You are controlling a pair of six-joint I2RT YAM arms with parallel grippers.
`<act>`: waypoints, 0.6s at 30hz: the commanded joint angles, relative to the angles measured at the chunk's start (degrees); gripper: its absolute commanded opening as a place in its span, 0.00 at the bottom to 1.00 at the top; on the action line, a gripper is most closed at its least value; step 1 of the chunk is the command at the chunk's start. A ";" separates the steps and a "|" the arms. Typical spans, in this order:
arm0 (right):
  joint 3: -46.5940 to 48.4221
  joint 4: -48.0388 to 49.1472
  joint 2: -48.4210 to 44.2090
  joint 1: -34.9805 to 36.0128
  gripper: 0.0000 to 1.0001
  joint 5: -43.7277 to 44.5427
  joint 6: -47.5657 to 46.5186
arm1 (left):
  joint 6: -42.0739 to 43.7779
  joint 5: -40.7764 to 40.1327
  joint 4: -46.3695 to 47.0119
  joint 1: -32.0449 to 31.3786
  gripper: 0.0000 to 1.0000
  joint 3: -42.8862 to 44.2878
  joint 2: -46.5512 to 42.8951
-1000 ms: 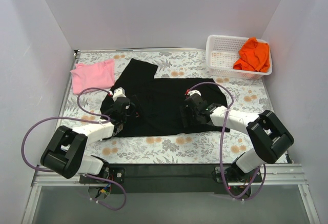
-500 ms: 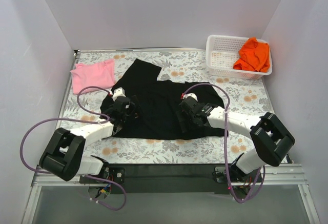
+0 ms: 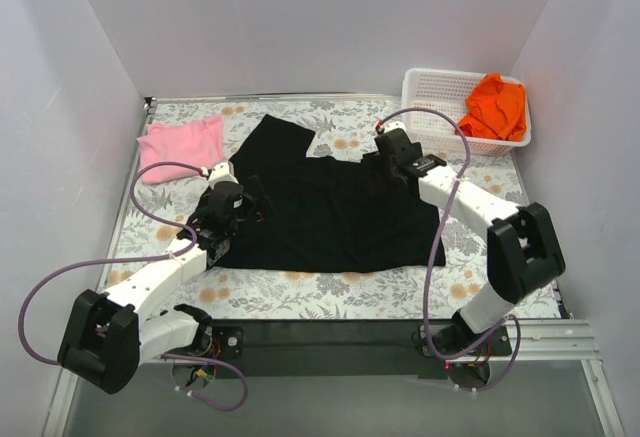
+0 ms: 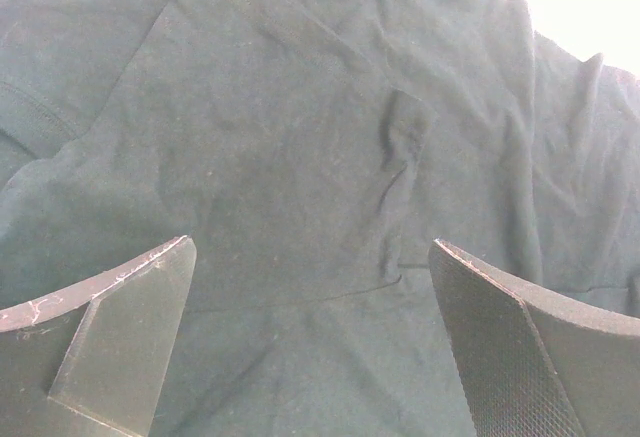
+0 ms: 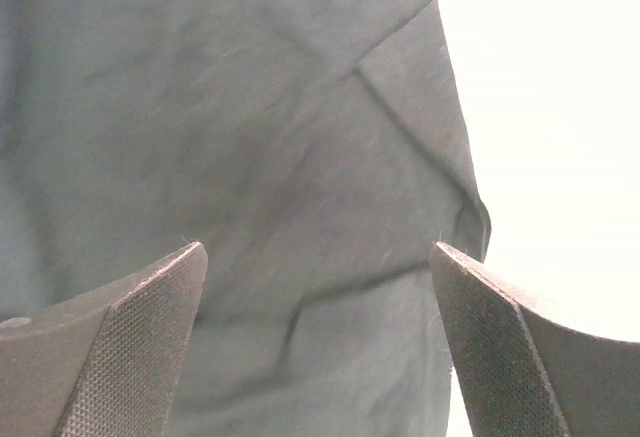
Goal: Fold and stack the t-shirts
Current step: Fold the tshirt
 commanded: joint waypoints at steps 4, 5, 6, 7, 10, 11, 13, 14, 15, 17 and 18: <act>5.80 9.59 10.85 -5.46 0.79 -0.44 -7.52 | 1.14 -0.33 -2.54 0.21 0.96 1.10 -2.55; 6.16 10.47 12.43 -5.73 0.79 0.09 -7.79 | 1.14 -0.41 -2.45 0.21 0.96 1.10 -2.81; 6.77 11.35 12.96 -5.99 0.78 0.27 -7.97 | 1.05 -0.42 -2.45 0.21 0.96 1.02 -2.90; 6.95 12.84 13.93 -6.52 0.77 0.18 -8.32 | 1.05 -0.42 -2.45 0.21 0.96 0.93 -3.08; 8.00 14.61 16.12 -7.66 0.74 -0.78 -8.24 | 1.14 -0.33 -2.45 0.21 0.96 0.93 -2.82; 8.44 15.05 16.74 -7.93 0.73 -1.13 -8.15 | 1.23 -0.15 -2.45 0.21 0.96 1.01 -2.29; 9.67 15.14 18.76 -8.54 0.70 -1.05 -8.06 | 1.31 0.02 -2.45 0.21 0.96 1.01 -1.94; 10.02 15.31 19.29 -8.72 0.70 -1.05 -7.80 | 1.31 0.02 -2.36 0.21 0.96 1.01 -1.68; 10.38 15.49 19.91 -8.98 0.69 -1.05 -7.62 | 1.31 0.02 -2.45 0.21 0.96 0.84 -1.59; 11.26 15.66 21.58 -9.77 0.66 -1.66 -7.45 | 1.32 0.02 -2.36 0.21 0.96 0.75 -1.50; 11.61 15.75 22.10 -10.12 0.65 -1.84 -7.27 | 1.40 -0.06 -2.28 0.21 0.96 0.66 -1.50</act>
